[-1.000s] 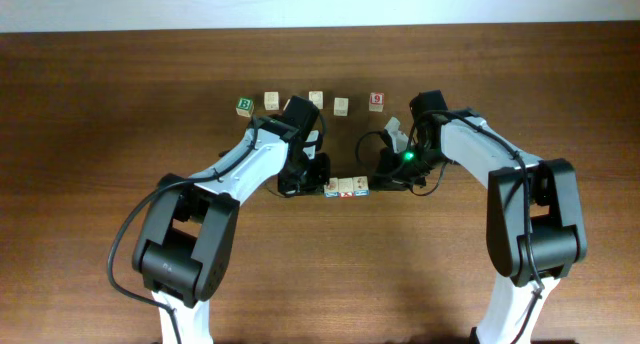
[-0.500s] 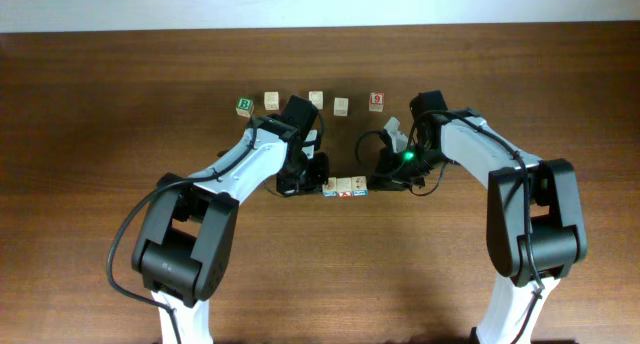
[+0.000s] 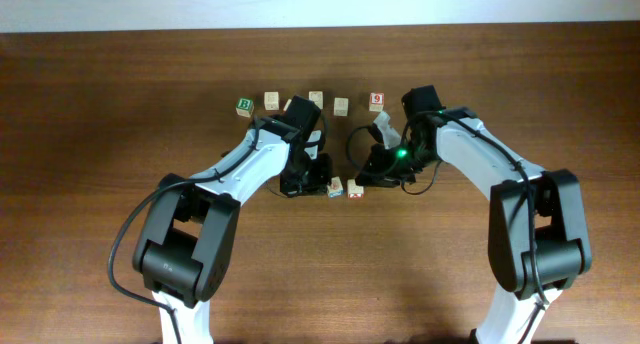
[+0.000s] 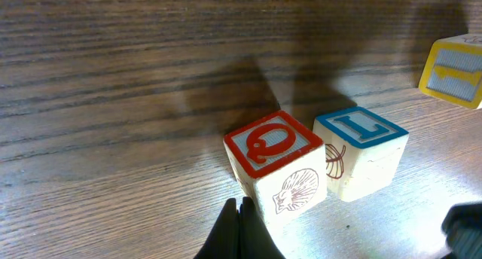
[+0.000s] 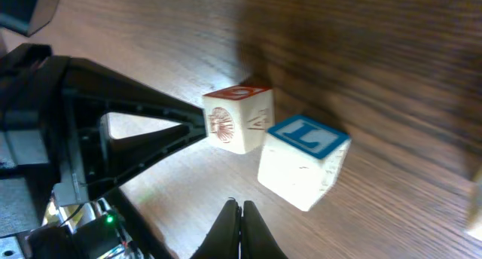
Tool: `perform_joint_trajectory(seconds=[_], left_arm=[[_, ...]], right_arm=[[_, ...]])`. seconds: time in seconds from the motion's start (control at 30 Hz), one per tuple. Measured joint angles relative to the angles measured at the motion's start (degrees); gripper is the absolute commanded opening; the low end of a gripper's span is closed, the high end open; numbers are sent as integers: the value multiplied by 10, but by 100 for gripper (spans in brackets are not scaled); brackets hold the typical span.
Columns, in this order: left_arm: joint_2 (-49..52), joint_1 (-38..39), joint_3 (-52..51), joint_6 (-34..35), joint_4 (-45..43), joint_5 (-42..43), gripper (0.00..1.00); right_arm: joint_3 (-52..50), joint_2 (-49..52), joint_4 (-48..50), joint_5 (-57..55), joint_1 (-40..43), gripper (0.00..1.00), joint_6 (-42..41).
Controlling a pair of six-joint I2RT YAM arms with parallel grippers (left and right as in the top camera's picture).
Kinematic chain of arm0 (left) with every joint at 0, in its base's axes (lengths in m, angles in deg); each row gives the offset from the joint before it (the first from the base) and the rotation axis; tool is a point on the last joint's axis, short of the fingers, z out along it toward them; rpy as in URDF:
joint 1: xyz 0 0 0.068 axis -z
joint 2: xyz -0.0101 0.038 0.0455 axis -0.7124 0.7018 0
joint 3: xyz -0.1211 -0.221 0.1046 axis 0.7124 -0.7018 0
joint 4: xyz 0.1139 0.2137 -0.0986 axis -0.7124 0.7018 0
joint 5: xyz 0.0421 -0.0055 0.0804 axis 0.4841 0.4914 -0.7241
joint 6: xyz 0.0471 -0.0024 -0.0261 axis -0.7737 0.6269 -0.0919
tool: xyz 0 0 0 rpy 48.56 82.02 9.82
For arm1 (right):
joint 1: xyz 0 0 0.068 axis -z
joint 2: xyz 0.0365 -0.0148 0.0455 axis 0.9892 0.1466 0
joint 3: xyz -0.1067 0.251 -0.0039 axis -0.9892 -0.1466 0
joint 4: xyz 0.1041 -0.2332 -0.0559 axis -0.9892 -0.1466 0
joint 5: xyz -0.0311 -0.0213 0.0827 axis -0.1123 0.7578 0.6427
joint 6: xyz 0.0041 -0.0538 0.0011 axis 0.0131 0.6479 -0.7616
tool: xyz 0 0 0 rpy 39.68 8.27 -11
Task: Rotate 3 blocks
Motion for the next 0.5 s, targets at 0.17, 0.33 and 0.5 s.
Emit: perform_joint_trajectory(seconds=[0.17, 0.33, 0.5], left_arm=[[0, 0, 0, 0, -2, 0, 0], [0, 0, 0, 0, -3, 0, 0], [0, 0, 0, 0, -4, 0, 0]], right_arm=[[0, 0, 9, -95, 67, 4, -1], [0, 0, 33, -189, 80, 4, -16], [0, 12, 48, -202, 73, 4, -12]])
